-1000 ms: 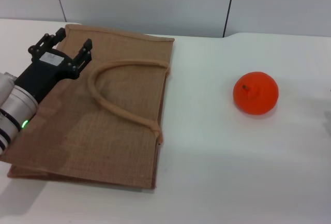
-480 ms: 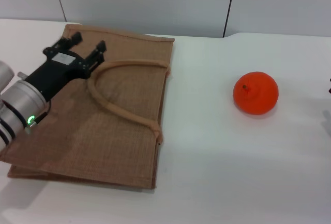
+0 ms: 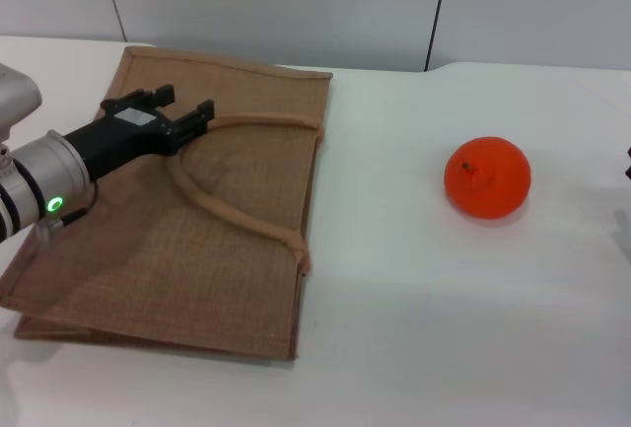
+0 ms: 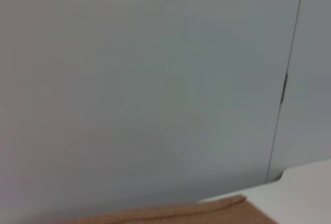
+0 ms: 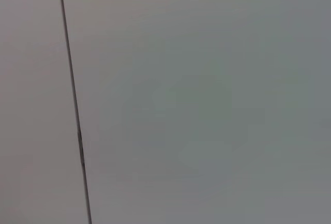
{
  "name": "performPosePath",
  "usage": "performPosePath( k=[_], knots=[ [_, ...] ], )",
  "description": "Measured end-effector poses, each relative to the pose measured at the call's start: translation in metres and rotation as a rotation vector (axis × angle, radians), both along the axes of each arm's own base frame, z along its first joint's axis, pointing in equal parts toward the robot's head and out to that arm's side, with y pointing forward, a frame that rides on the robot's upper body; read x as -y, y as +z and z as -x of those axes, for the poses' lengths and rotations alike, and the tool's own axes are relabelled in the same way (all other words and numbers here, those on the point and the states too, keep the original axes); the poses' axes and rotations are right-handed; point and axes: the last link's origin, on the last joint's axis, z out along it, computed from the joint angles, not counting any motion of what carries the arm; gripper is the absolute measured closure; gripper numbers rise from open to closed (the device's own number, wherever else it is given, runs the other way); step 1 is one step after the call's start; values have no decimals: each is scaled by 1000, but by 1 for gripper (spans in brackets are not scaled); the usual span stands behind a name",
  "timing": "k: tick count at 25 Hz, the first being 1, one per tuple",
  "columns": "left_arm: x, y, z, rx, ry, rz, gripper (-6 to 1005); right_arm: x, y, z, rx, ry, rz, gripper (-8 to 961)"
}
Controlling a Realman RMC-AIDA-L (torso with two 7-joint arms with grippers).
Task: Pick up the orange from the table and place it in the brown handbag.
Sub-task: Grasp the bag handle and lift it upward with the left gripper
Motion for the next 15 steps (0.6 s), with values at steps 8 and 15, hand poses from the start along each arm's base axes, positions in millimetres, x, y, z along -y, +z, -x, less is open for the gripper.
performPosePath(
  k=[8, 15],
  knots=[
    [2, 14, 15, -114, 72, -40, 324, 0, -2, -3, 2, -19, 14, 68],
    [2, 26, 8, -176, 96, -78, 324, 0, -2, -3, 2, -21, 16, 68]
  ],
)
